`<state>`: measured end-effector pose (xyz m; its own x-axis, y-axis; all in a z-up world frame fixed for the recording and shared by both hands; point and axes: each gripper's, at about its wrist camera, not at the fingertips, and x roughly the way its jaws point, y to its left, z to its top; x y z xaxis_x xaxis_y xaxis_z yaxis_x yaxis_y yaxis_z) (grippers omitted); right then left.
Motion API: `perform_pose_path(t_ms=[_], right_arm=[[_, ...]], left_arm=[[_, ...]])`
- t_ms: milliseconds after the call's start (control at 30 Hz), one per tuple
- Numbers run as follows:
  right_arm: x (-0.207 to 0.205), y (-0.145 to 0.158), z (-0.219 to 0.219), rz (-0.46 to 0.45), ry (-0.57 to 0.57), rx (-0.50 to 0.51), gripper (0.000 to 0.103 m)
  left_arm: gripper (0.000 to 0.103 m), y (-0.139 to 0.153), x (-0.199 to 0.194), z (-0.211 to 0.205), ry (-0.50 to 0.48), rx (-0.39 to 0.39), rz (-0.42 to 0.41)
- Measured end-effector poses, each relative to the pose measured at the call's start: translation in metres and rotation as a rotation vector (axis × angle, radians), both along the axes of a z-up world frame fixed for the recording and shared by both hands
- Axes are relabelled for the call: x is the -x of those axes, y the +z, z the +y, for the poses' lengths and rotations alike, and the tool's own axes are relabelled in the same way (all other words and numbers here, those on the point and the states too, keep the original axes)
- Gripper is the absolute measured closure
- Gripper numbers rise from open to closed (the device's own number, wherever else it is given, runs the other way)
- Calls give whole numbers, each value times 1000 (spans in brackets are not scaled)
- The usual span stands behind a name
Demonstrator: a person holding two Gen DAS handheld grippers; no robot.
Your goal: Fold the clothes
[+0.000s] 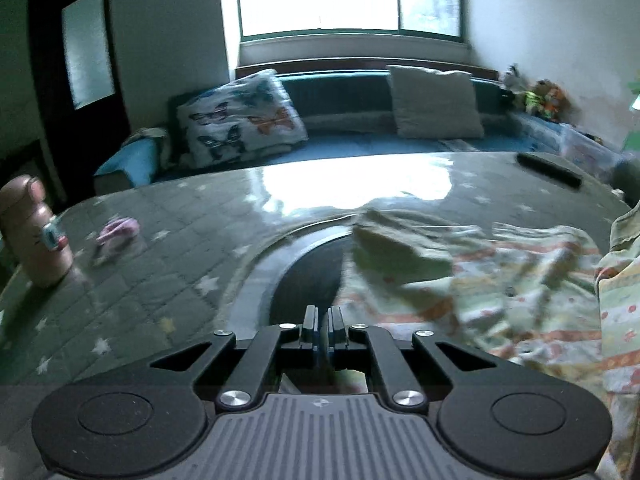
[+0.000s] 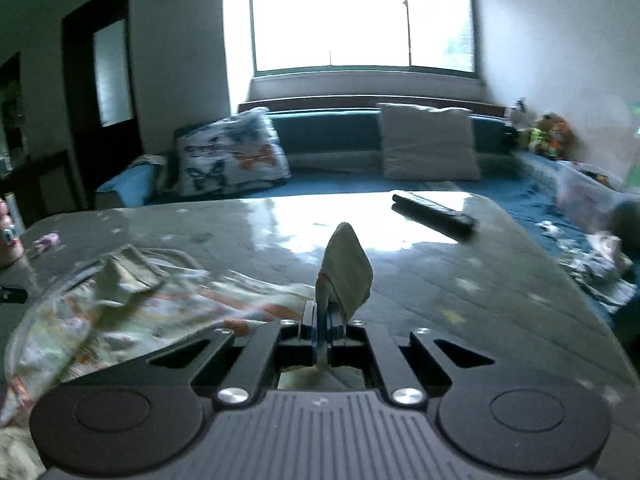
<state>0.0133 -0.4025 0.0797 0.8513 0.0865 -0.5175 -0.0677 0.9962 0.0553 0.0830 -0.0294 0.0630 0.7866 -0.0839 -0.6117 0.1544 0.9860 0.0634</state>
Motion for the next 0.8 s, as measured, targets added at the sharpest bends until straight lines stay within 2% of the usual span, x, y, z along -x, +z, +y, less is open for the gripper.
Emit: perform_pose_path(t_ms=[67,133,400,500,633,700,800], right_arm=[[11,-2,-13,5,-33,2,100],[23,-4,-27,10,-68,1,100],[74,-12,-77,18,-232,-45,100],[96,-24,-94,65,-291,-56,99],[114,-43,-113,143,-381,-62,91],[122,-45,-122,143,-445,-55,87],[128,-39,-132,103,-500,-68,87]], left_arm=[[87,0,-3,-14,-31,-11,-1],[58,-1,-8,-30,-59,-32,-5],[55,-20,-33,-76,-130,-107,17],[55,-28,-41,-88,-134,-124,26],[53,-38,-46,-96,-134,-164,34],[53,-41,-48,-97,-135,-172,41],[53,-43,-51,-97,-136,-171,40]])
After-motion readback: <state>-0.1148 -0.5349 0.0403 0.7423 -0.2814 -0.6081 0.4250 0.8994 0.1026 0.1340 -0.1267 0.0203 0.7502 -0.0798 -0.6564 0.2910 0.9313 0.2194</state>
